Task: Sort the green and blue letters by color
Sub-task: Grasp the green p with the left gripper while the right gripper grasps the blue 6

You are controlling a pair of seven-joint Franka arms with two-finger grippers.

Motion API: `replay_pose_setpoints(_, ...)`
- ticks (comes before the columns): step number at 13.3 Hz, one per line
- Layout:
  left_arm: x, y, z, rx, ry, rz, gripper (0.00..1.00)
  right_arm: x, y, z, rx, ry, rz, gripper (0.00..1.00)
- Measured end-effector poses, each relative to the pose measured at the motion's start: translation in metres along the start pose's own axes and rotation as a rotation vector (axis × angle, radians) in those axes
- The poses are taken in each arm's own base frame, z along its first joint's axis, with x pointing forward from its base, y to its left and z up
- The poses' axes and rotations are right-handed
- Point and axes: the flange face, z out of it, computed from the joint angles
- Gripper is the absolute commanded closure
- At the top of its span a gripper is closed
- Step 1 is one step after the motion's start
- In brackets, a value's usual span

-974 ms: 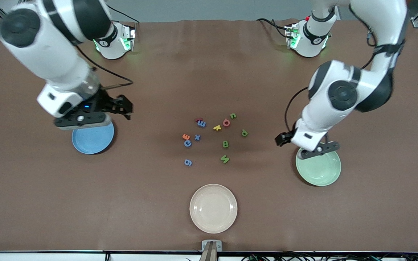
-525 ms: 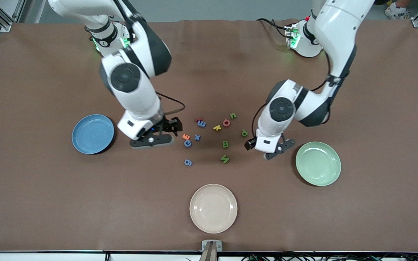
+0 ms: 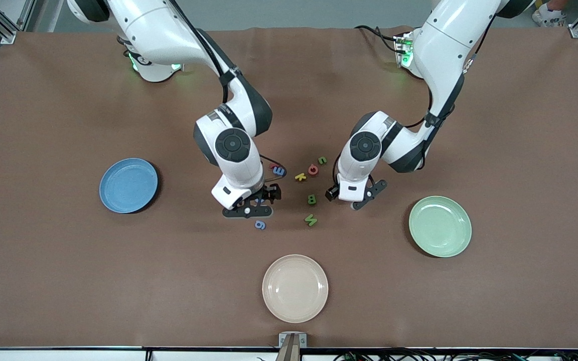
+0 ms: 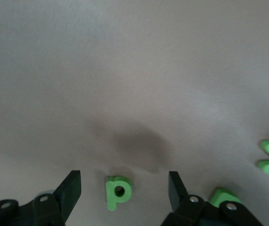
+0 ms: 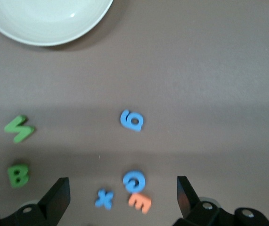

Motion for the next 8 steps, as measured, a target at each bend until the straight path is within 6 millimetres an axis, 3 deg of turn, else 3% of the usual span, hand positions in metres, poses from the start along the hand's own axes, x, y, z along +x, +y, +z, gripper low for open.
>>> replay_pose_setpoints(8, -0.011, -0.009, 0.017, 0.023, -0.012, 0.007, 0.4, 0.007, -0.001, 0.062, -0.013, 0.003, 0.002, 0.08)
